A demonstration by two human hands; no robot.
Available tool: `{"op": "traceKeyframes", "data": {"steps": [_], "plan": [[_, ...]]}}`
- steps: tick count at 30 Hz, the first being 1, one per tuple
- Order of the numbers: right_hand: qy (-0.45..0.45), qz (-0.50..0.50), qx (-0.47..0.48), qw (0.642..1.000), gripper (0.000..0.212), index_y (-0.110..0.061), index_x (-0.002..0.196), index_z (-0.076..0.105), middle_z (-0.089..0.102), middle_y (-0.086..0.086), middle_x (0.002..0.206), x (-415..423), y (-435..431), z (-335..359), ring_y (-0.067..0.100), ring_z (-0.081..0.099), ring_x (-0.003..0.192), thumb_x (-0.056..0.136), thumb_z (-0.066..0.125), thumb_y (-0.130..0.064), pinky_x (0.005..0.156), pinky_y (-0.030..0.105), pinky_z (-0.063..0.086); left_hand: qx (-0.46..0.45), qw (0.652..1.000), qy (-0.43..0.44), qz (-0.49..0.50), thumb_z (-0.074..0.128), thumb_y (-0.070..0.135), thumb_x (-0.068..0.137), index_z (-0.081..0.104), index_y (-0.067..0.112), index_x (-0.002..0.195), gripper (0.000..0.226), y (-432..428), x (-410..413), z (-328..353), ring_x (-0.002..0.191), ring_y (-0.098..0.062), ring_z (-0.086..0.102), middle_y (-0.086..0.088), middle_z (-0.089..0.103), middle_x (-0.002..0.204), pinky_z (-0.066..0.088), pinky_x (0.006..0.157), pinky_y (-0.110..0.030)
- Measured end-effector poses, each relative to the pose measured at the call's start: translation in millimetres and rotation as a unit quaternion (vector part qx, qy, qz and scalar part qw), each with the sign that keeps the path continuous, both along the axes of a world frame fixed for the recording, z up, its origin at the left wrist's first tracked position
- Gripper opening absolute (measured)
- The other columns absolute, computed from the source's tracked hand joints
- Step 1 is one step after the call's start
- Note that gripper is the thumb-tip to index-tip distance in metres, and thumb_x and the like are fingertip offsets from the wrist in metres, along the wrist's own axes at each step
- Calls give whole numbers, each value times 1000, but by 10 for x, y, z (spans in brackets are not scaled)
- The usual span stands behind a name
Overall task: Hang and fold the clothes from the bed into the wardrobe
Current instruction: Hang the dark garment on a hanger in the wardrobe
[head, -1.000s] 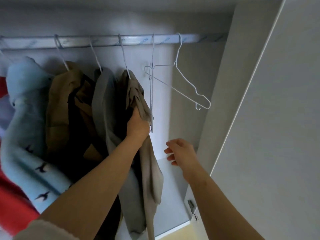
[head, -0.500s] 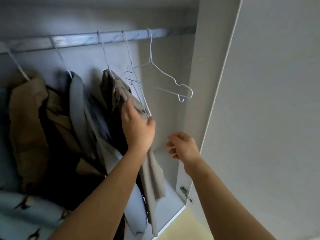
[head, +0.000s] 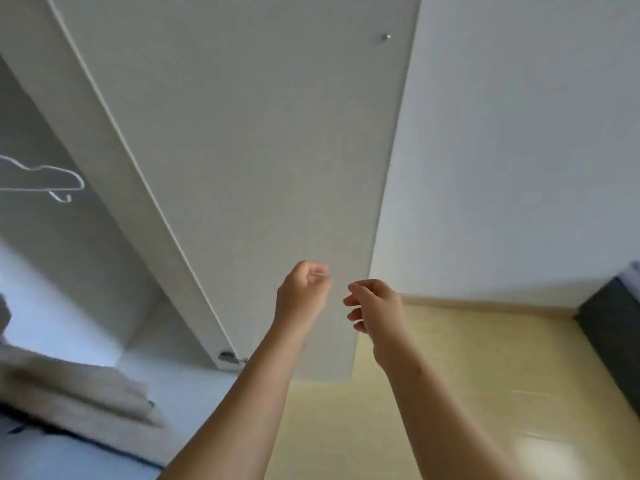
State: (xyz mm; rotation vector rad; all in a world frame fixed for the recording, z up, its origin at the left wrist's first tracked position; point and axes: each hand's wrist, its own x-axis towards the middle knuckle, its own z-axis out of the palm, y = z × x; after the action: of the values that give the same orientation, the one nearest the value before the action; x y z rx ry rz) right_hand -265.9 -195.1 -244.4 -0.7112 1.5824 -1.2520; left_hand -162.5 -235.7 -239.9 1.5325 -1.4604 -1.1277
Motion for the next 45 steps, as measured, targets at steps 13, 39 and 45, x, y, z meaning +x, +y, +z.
{"op": "traceKeyframes", "data": {"steps": [13,39,45], "plan": [[-6,-338,95,936,10,-14,85,59,59,1,71,-2782,2902,-496,13,49,54,91,51,-11,51,22,37,200,912,0,-359,50,14,90,58,22,86,12,2256,-3175,-549,73,-13,59,3,61,77,42,67,-27],[-64,-576,159,799,11,-13,77,56,56,1,66,-7151,5891,-950,14,44,51,87,50,-11,47,21,33,235,755,-108,-602,44,9,91,56,18,90,16,4938,-8417,-924,71,-12,58,2,60,82,38,58,-23],[-112,-577,155,794,10,-11,78,56,56,3,68,-8053,6295,-1040,12,41,47,86,51,-9,45,20,30,240,752,-133,-600,42,7,92,54,17,88,16,5302,-9370,-963,66,-13,53,0,57,74,35,56,-23]]}}
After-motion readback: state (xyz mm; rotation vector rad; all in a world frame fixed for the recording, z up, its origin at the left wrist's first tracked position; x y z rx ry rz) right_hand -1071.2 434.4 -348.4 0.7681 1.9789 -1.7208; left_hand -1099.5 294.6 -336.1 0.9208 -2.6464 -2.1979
